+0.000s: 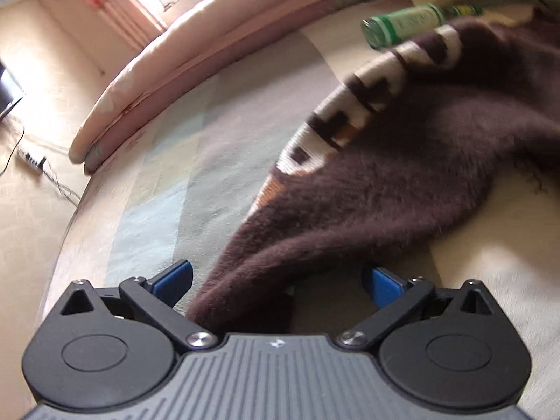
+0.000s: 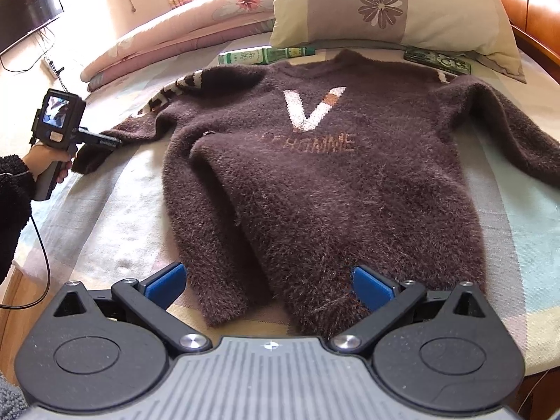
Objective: Fold clothes
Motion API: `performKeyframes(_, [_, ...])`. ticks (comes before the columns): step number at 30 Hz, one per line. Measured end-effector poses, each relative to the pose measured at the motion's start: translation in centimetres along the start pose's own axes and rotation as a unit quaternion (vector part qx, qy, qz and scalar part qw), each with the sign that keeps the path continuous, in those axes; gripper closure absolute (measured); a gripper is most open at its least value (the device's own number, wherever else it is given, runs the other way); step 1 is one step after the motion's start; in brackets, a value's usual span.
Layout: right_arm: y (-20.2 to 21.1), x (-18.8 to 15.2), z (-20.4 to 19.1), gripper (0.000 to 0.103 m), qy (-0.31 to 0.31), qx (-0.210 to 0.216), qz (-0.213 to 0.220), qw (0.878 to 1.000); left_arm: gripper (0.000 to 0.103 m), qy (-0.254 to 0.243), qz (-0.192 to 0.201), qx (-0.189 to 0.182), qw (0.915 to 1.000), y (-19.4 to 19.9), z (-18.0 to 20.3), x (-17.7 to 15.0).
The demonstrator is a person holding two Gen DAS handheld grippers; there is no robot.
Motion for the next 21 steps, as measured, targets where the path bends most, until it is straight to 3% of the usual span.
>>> performKeyframes(2, [-0.1, 0.0, 0.0, 0.000, 0.000, 0.000, -0.001, 1.000, 0.000, -0.020, -0.005, 0.022, 0.9995, -0.8, 0.4, -0.5])
performKeyframes(7, [-0.2, -0.1, 0.0, 0.000, 0.003, -0.010, -0.006, 1.000, 0.000, 0.040, -0.006, 0.124, 0.9914, -3.3, -4.7, 0.9])
performKeyframes(10, [0.2, -0.1, 0.6, 0.000, -0.004, -0.015, -0.002, 1.000, 0.000, 0.045, -0.004, 0.236, 0.9706, -4.0, -8.8, 1.3])
performKeyframes(17, [-0.2, -0.2, 1.4, 0.000, -0.028, -0.014, 0.000, 1.000, 0.001, 0.141, -0.024, 0.224, 0.9641, -2.0, -14.9, -0.5])
performKeyframes(21, [-0.6, 0.0, 0.7, 0.000, -0.022, -0.005, -0.002, 1.000, 0.001, 0.122, -0.031, 0.180, 0.9756, -1.5, -13.6, -1.5])
Point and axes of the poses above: each gripper's, at about its wrist camera, not at the fingertips, and y roughly against the way its jaws point, z to its right, x to its top, the point moved 5 cm from there along -y, roughly the way its jaws point, and after that the axes turned 11 degrees about y, right-handed, at the moved point
